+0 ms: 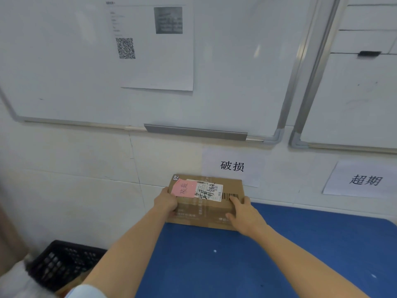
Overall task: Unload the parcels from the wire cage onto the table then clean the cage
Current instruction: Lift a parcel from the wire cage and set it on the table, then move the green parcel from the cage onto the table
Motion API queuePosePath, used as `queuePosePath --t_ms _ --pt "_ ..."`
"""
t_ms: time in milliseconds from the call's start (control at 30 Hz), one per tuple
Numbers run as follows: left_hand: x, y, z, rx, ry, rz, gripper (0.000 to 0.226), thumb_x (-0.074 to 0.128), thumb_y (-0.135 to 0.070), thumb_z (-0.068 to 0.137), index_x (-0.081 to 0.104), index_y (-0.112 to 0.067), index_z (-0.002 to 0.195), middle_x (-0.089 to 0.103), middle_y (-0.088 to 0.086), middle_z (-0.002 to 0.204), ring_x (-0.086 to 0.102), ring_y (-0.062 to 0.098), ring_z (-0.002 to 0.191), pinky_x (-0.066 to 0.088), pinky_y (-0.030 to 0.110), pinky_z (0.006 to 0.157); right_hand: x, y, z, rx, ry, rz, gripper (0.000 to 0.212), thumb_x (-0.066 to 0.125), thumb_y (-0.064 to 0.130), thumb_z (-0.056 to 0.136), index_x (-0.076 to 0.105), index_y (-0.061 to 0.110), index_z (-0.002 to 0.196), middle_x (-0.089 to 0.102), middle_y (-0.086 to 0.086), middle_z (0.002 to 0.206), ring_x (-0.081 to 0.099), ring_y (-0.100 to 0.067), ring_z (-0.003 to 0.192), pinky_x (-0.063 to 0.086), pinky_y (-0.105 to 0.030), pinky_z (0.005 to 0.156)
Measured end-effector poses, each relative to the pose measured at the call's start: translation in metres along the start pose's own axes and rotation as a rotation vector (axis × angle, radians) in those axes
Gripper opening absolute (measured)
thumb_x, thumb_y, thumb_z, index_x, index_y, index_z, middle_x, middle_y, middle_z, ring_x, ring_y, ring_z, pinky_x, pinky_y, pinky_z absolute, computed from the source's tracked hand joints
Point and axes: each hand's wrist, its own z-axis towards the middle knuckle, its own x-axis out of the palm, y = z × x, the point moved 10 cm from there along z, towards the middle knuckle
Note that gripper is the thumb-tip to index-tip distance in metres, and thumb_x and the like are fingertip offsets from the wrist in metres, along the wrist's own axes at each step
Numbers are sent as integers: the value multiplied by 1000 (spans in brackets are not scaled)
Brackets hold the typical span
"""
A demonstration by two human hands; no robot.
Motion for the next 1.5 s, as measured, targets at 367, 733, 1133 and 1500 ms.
queuePosePath --t_ms 367,733,1133,1500 --pt "3 -6 -1 53 84 296 44 29 -29 98 28 -26 141 52 15 128 54 38 112 52 40 82 3 -5 13 19 -3 -59 57 38 37 102 13 27 152 35 -18 136 54 -29 107 50 -36 85" --pt "-21 -61 -33 383 -29 871 67 31 -45 99 7 -10 151 -8 13 159 2 28 147 13 47 117 -49 -8 -10 -61 -94 -188 71 58 38 91 22 17 149 41 -3 145 37 -22 135 22 -40 115" --pt "57 -106 -116 450 188 1022 81 36 -63 91 12 -16 152 -10 7 159 9 28 146 15 42 118 -106 -90 -87 22 -128 -343 74 54 34 93 12 18 153 37 -5 148 32 -23 137 24 -37 112" --pt "218 -214 -289 608 240 996 71 28 -53 98 9 -11 152 1 12 160 8 28 147 10 39 118 -199 -269 -231 104 -221 -373 61 51 35 95 26 18 148 43 -4 144 39 -24 132 30 -39 108"
